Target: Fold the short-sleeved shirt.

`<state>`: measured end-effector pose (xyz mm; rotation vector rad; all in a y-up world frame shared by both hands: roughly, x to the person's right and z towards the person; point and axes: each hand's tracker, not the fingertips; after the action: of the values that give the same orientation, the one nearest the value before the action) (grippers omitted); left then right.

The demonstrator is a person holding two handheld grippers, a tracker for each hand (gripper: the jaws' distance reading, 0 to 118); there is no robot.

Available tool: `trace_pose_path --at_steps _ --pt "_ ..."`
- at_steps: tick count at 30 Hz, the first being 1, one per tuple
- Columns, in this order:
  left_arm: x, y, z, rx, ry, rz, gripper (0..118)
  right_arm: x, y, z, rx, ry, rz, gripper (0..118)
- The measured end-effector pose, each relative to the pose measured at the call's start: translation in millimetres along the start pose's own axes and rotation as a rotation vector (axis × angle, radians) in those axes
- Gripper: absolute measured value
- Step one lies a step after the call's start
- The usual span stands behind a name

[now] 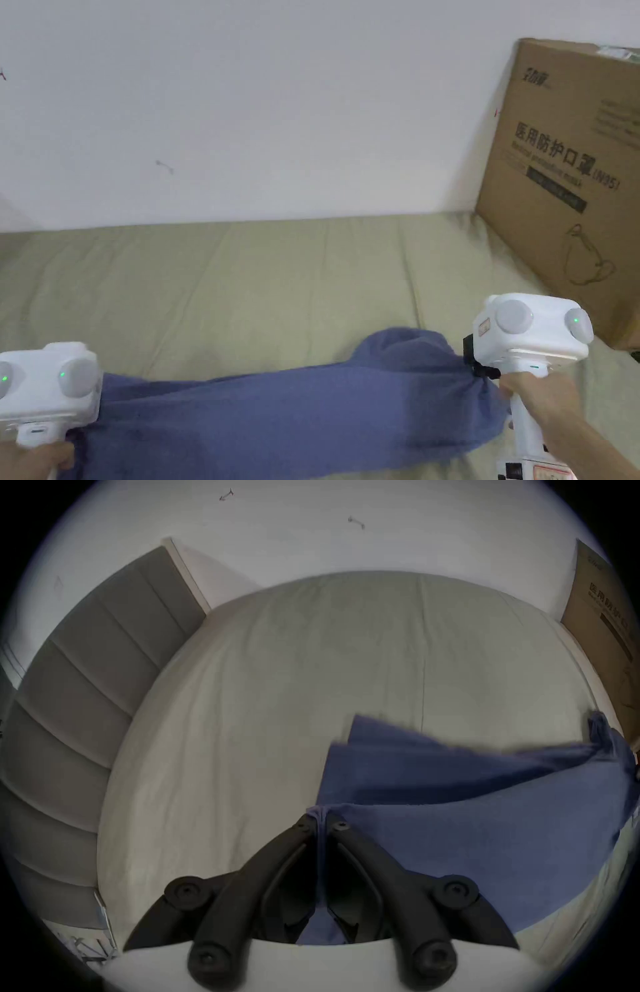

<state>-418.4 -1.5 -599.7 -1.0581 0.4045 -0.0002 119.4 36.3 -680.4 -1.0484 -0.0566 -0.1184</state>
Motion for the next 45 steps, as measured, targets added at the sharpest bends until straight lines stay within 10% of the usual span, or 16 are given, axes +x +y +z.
trace_pose_path --at_steps 30,33,35,37,41,42,43,44,45 --pt "-94.3 -417.3 222.6 0.071 -0.02 -0.033 4 156.8 -398.9 199.3 0.022 0.087 -0.015 3" --pt "-92.7 -415.3 225.7 0.088 -0.015 -0.027 36 153.4 -396.5 198.0 0.048 0.088 -0.016 4" --pt "-96.2 -415.5 229.1 0.097 -0.008 -0.009 88 146.7 -392.6 197.2 0.059 0.062 0.047 34" --pt "-99.9 -416.0 234.1 0.11 -0.033 0.01 103 142.5 -392.9 198.5 0.075 0.005 0.112 80" --pt "-110.8 -416.3 247.4 0.117 -0.112 0.103 81 136.9 -393.7 212.9 0.106 0.0 0.165 76" --pt "-114.3 -419.0 252.5 0.132 -0.153 0.134 54 134.7 -394.8 217.2 0.11 0.008 0.176 63" --pt "-116.6 -421.4 256.9 0.14 -0.18 0.153 8 132.6 -395.9 220.6 0.109 0.01 0.179 25" --pt "-118.5 -422.9 263.4 0.14 -0.198 0.167 0 130.9 -398.2 224.5 0.117 0.019 0.18 0" --pt "-119.3 -426.2 265.9 0.137 -0.195 0.165 0 129.1 -400.5 227.6 0.126 0.025 0.175 0"
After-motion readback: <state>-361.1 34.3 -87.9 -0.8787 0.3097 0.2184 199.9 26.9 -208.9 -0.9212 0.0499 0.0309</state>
